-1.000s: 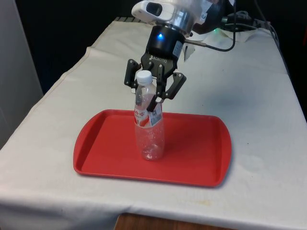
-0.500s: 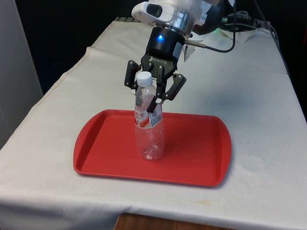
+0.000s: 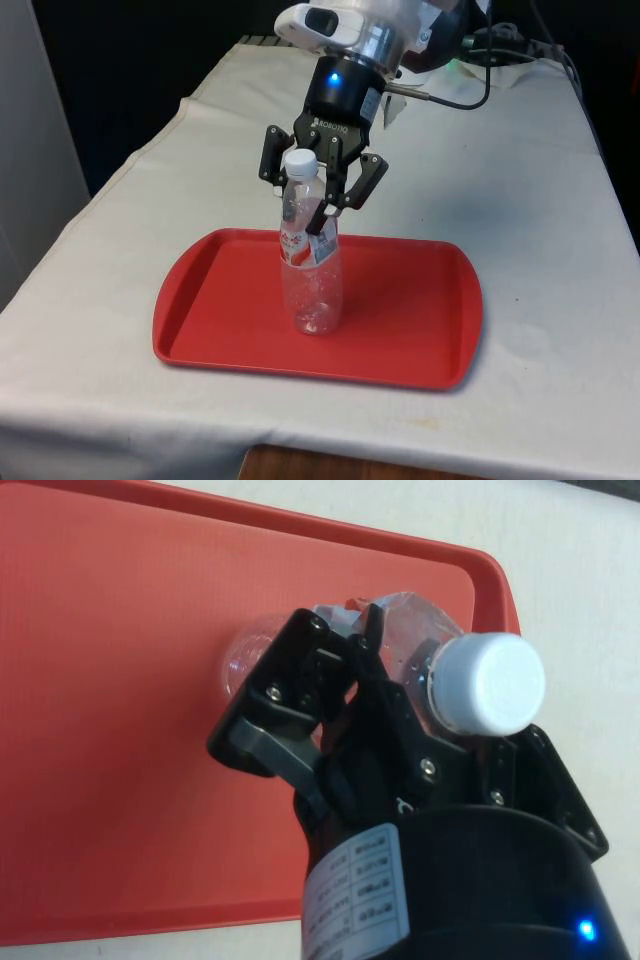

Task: Place the bottle upright on the tray.

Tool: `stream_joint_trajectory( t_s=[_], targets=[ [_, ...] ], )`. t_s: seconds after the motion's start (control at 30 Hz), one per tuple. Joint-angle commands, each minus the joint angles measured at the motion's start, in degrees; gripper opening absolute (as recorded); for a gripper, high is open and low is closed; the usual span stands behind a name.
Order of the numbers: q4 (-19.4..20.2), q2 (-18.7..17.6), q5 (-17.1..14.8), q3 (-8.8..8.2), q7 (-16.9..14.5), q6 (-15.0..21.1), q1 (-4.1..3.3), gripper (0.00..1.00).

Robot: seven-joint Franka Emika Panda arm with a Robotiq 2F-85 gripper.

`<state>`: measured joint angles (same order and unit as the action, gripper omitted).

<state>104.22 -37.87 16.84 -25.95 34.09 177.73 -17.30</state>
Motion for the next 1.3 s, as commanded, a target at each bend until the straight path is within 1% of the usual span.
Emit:
stream_joint_trajectory(
  t_s=[0.0, 0.17, 0.27, 0.37, 0.4, 0.43, 0.47, 0.5, 0.63, 0.67, 0.73, 1.1, 1.27],
  targets=[
    [-0.2, -0.1, 0.0, 0.06, 0.1, -0.1, 0.0, 0.31],
    [-0.3, -0.2, -0.1, 0.11, 0.0, -0.1, 0.06, 0.31],
    [-0.6, -0.3, -0.1, 0.11, 0.0, -0.1, 0.11, 0.43],
    [-0.7, -0.4, -0.1, 0.17, 0.0, -0.2, 0.11, 0.58],
    [-0.5, -0.2, 0.0, 0.0, 0.0, -0.2, 0.0, 0.63],
    [-0.7, -0.4, -0.1, 0.17, 0.0, -0.2, 0.11, 0.63],
    [-0.7, -0.5, -0.1, 0.17, 0.0, -0.2, 0.11, 0.68],
    [-0.8, -0.5, -0.1, 0.17, 0.0, -0.2, 0.11, 0.78],
    [-0.8, -0.5, -0.1, 0.17, 0.0, -0.3, 0.11, 0.97],
    [-0.8, -0.5, -0.1, 0.17, 0.0, -0.3, 0.17, 1.0],
    [-0.6, -0.4, 0.0, 0.0, 0.0, -0.2, 0.06, 1.0],
    [-0.7, -0.4, 0.0, 0.06, 0.0, -0.2, 0.06, 1.0],
    [-0.8, -0.1, 0.1, -0.23, 0.1, -0.6, -0.23, 1.0]
  ],
)
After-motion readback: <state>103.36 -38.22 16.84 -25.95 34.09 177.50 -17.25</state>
